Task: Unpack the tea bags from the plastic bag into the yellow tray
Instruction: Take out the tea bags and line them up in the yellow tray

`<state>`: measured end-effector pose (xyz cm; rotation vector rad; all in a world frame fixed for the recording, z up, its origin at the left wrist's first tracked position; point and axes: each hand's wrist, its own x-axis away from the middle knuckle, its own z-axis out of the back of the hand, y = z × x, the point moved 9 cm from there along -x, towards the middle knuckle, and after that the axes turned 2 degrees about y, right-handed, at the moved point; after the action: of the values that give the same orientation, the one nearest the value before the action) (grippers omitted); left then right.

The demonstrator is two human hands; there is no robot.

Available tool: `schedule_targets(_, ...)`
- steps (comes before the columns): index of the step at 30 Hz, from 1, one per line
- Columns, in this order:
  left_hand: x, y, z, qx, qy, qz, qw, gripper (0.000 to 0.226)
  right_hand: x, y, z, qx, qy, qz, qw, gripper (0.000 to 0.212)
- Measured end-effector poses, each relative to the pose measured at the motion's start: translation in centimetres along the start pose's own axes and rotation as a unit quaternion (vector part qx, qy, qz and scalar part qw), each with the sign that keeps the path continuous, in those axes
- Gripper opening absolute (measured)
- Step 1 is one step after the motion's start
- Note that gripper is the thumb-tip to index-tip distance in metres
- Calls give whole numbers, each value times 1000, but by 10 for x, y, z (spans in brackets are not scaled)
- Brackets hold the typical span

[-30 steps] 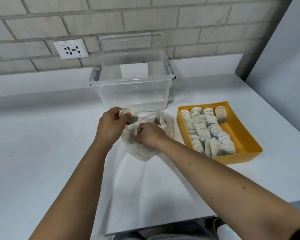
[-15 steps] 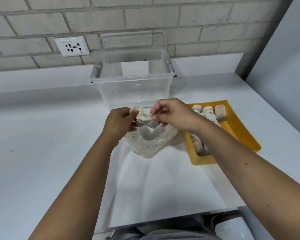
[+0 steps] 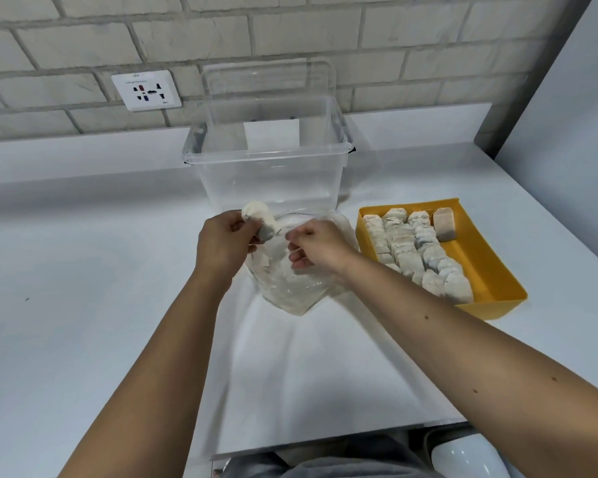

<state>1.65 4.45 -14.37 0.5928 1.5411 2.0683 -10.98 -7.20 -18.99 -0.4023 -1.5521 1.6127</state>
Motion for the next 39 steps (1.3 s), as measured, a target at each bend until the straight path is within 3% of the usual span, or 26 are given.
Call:
schedule_targets(4, -4, -5, 2, -4, -4, 11, 1000, 14, -7, 20, -28, 37, -54, -53, 996, 24)
schedule_targets(7, -5, -10, 2, -1, -7, 17, 1000, 11, -4, 19, -41, 48, -89, -62, 993, 20)
schedule_targets(16, -5, -9, 0, 24, -24, 18, 999, 11, -4, 17, -42, 158, -124, -12, 980, 25)
schedule_targets(21, -2, -7, -2, 22, -39, 19, 999, 9, -3, 18, -44, 205, -115, 2, 972, 24)
schedule_targets(24, -2, -7, -3, 13, -43, 18, 999, 9, -4, 19, -49, 214, -104, -6, 971, 10)
schedule_targets(28, 1, -7, -3, -14, -45, 15, 999, 10, -2, 20, -50, 234, -102, -5, 967, 28)
schedule_targets(31, 2, -8, -1, -50, -35, 10, 998, 26, 1, 13, -43, 255, -110, 20, 960, 34)
schedule_targets(35, 3, -5, -4, -63, -39, 1, 997, 8, 2, 3, -36, 291, -106, 45, 950, 35)
schedule_targets(39, 1, -5, 2, -69, -25, -6, 997, 9, 12, -26, -16, 314, -64, 122, 939, 26)
